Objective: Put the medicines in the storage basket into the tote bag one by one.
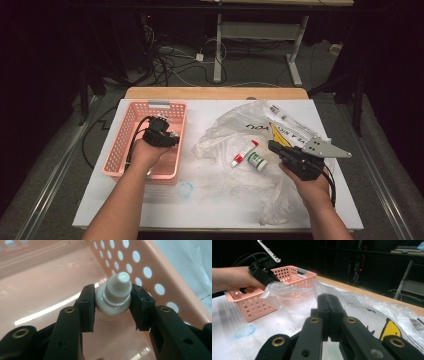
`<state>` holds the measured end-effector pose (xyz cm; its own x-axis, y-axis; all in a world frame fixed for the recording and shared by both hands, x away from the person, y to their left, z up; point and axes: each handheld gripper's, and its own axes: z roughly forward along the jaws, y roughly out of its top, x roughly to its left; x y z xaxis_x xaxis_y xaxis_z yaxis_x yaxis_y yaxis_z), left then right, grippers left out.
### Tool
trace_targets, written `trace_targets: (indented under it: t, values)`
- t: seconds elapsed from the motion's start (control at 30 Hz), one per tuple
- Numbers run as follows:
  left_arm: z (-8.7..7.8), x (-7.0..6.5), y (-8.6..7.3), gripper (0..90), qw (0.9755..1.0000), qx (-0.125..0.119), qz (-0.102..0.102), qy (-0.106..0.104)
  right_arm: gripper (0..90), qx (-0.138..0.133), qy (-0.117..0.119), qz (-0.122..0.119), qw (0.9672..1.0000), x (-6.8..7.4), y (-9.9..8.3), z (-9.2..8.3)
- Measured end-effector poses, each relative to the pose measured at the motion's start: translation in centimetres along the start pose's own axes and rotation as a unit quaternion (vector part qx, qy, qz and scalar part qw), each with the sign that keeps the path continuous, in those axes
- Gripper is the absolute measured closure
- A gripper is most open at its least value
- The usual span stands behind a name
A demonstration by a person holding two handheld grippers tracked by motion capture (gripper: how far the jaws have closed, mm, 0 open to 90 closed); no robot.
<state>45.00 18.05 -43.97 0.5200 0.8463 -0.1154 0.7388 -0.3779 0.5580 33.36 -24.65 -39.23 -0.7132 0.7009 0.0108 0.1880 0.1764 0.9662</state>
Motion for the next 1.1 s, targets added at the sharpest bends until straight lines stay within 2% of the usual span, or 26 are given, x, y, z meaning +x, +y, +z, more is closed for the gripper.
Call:
trace_targets:
  t: [0.07,0.27,0.4,0.53,0.73,0.87,1.1]
  values:
    - [-0.3,0.0,0.0,58.2,1.0,-0.005,0.002,0.006,90.0,0.0,0.0,-0.001,1.0,0.0,0.0,0.0]
    - [-2.1,-0.2,-0.2,58.2,0.9993,-0.035,-0.012,0.003,90.0,-0.002,-0.001,0.002,1.0,0.0,0.0,-0.1]
    - [-3.4,-0.6,-0.7,58.2,0.9987,-0.05,-0.009,0.012,90.0,-0.001,-0.001,0.0,1.0,0.0,0.0,0.0]
    - [-4.7,-1.1,-1.4,58.2,0.9974,-0.072,-0.005,0.009,90.0,-0.001,0.0,-0.001,1.0,0.1,0.1,0.0]
    - [-6.0,-2.2,-2.6,58.2,0.9958,-0.09,0.002,0.018,90.0,-0.003,0.0,-0.003,1.0,0.1,0.1,0.0]
    - [-6.8,-2.8,-3.6,58.2,0.994,-0.106,0.006,0.026,90.0,-0.003,-0.001,-0.001,1.0,0.1,0.1,-0.1]
    - [-7.8,-3.7,-5.4,58.2,0.9906,-0.133,0.01,0.027,90.0,-0.002,0.0,-0.003,1.0,0.2,0.1,0.0]
